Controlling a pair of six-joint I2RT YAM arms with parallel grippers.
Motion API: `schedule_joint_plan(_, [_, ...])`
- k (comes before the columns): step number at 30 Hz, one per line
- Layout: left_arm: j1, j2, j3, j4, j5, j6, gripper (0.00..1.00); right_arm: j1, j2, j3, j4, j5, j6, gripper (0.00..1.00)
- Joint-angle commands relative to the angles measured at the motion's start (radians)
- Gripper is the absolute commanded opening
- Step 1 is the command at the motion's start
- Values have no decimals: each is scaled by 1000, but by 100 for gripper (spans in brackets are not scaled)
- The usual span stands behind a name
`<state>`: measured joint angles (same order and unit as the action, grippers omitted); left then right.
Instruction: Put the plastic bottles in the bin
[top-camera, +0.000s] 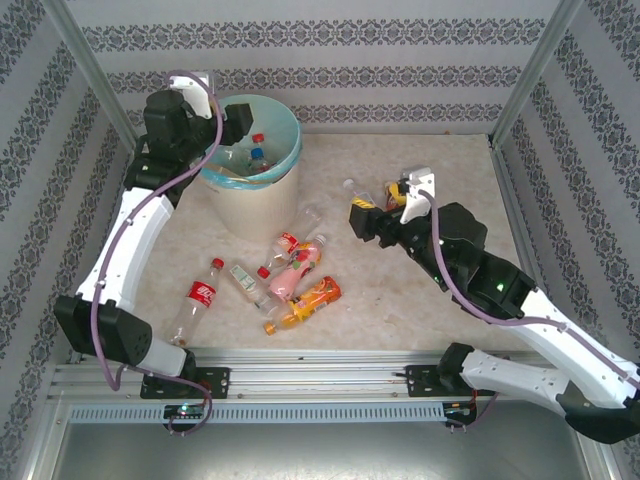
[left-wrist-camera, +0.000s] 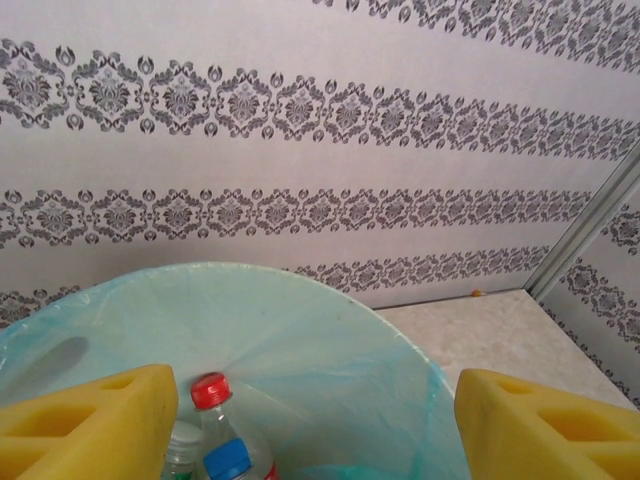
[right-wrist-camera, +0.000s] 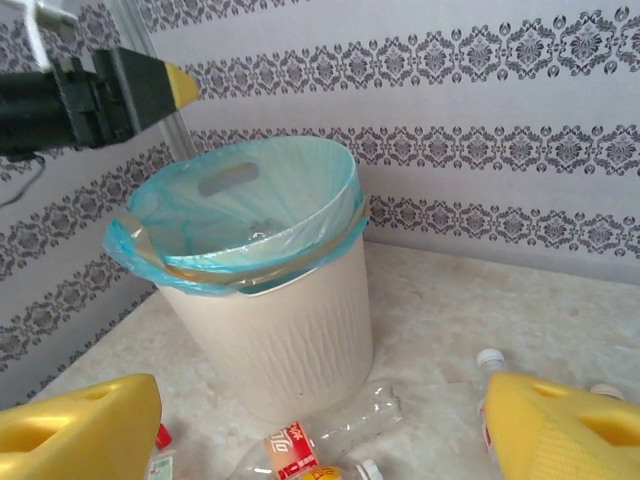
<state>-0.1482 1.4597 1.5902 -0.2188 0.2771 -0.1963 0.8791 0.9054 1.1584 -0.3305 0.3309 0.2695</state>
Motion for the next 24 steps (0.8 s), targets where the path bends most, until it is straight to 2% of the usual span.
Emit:
schedule_joint_plan(1, [12, -75, 31, -30, -2, 2, 74, -12, 62, 89, -85, -20, -22, 84])
schedule_joint_plan(8, [12, -228, -40, -152, 26, 51, 73, -51, 234, 217, -242, -183, -50, 84])
schedule_joint_plan(14, [11, -386, -131, -319, 131, 151, 73, -106, 367, 280, -375, -263, -19, 86])
schedule_joint_plan(17, [11, -444, -184, -399, 223, 200, 73, -192, 411, 269, -416, -313, -2, 86])
schedule_joint_plan(21, [10, -494, -262, -461, 336, 214, 73, -393, 481, 256, -452, -452, 33, 79])
schedule_joint_plan(24, [6, -534, -333, -437, 426, 175, 73, -510, 527, 241, -448, -442, 23, 78])
